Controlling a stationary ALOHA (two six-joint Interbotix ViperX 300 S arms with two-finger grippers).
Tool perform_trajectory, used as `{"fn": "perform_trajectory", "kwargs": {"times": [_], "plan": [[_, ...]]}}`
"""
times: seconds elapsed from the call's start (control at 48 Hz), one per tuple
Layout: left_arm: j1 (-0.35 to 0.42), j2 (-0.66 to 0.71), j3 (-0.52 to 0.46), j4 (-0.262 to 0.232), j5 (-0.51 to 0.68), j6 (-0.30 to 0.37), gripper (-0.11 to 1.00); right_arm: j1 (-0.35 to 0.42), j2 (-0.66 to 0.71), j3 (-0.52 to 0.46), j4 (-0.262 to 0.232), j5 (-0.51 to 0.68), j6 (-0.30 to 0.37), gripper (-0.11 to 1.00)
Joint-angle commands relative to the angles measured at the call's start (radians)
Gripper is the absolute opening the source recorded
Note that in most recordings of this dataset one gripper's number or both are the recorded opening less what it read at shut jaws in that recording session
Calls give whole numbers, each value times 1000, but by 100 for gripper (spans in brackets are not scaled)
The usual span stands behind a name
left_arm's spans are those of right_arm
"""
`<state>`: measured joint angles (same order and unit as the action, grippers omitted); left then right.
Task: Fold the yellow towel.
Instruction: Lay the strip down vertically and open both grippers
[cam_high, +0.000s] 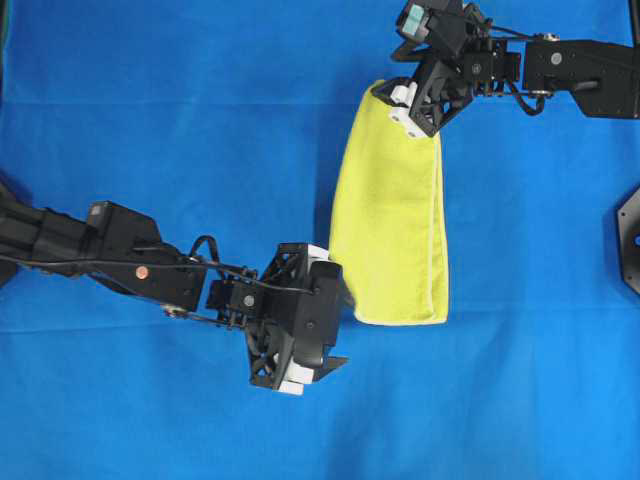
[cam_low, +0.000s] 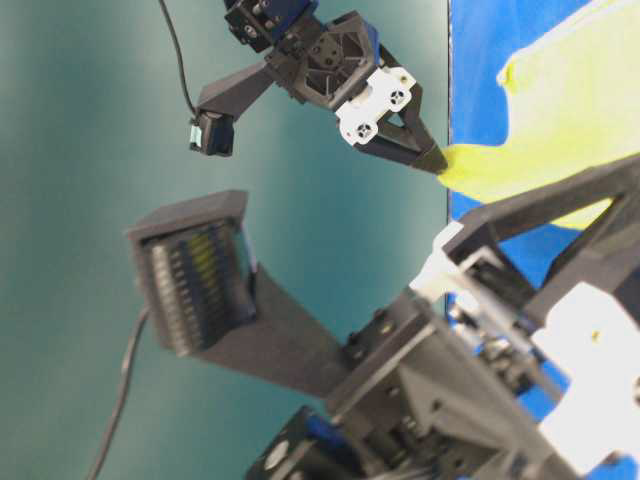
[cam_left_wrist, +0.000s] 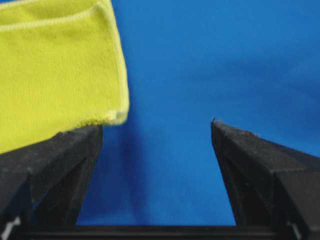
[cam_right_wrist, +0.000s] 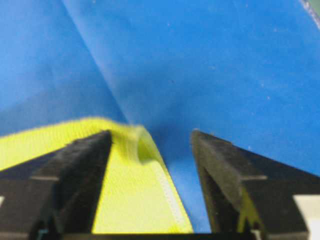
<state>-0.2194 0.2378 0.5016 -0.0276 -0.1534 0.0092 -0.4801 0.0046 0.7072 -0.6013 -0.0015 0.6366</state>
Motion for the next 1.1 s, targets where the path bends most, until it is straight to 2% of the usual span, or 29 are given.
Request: {"fn": "perform_trajectory", "kwargs": {"times": [0.0,0.229,0.438,0.625,0.792,0.959,1.084], "plan": [[2,-67,-3,0,31,-3,82,-2,-37,-6,-2,14,2,63],[11,-204,55,2,121,2,77,-2,-175,40,-2,94,2,64],[49,-354,164,2,100,5,76,12,-367,149,2,87,11,64],[114,-437,284,2,-38,5,76,49,-575,291,28,38,12,64],[183,-531,411,2,-209,5,76,78,-756,413,48,-9,12,64],[244,-595,522,0,-318,-15,76,78,-841,522,80,-51,12,64],[245,-609,537,0,-337,-17,76,78,-850,554,89,-67,12,64]]}}
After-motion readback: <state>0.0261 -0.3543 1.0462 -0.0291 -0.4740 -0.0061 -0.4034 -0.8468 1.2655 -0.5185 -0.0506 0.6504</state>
